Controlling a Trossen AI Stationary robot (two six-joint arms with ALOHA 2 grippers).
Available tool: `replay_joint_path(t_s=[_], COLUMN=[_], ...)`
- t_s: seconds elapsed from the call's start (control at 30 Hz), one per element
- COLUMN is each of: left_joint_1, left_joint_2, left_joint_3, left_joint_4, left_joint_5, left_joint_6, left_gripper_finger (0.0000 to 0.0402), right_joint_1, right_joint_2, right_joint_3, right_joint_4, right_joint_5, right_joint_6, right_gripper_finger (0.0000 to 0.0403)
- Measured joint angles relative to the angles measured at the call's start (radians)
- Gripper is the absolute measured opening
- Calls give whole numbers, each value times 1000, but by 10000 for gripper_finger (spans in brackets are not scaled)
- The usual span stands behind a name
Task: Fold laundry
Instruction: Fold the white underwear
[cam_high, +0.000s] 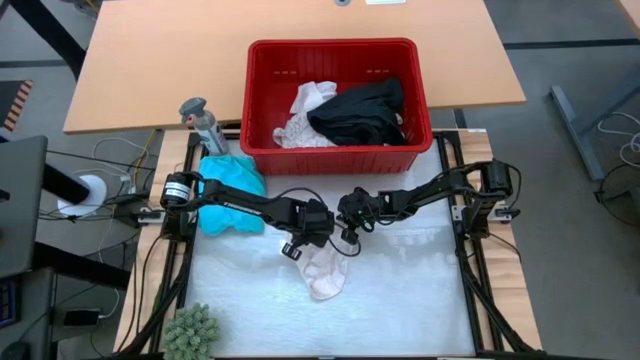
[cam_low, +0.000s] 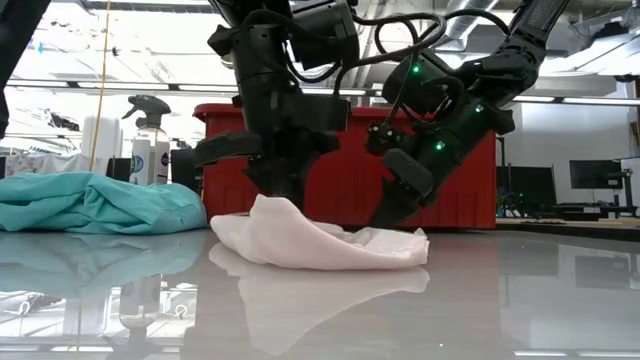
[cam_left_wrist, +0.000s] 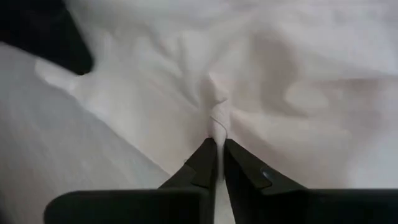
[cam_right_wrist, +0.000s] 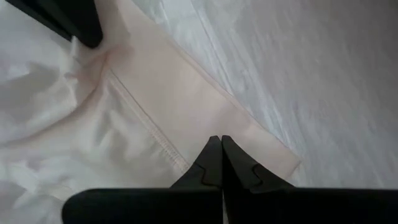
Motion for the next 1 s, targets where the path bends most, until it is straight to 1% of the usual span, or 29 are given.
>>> replay_joint_path(t_s=[0.1, 0.23, 0.33, 0.47, 0.6, 0.67, 0.73, 0.8, 0.93, 1.0], left_joint_1=[-18, -31, -37, -39, -39, -40, -48, -66, -115, -143], left_joint_2=[0, 0, 1, 1, 1, 1, 1, 0, 1, 0], left_joint_3=[0, 0, 27, 76, 114, 113, 106, 89, 53, 36], left_joint_4=[1, 6, 5, -21, -79, -92, -68, -43, 32, 77], left_joint_5=[7, 6, -30, -81, -92, -59, -16, 7, 5, -25], left_joint_6=[23, 12, -27, -86, -194, -245, -293, -322, -351, -361], left_gripper_finger=[64, 119, 156, 188, 198, 198, 195, 192, 185, 181], right_joint_1=[0, -1, -1, -1, -1, -1, -1, -1, -1, -1], right_joint_2=[0, 0, 0, 0, 0, 0, 0, 0, 0, 0], right_joint_3=[0, 0, 0, 0, 0, 0, 0, 0, 0, 0], right_joint_4=[0, 0, 0, 0, 0, -1, 0, -1, 0, 0], right_joint_5=[0, 0, 0, -1, -1, -1, -1, -1, -1, -1], right_joint_6=[0, -2, -3, -3, -3, -3, -3, -4, -5, -5], right_gripper_finger=[20, 20, 20, 21, 21, 21, 21, 21, 21, 21])
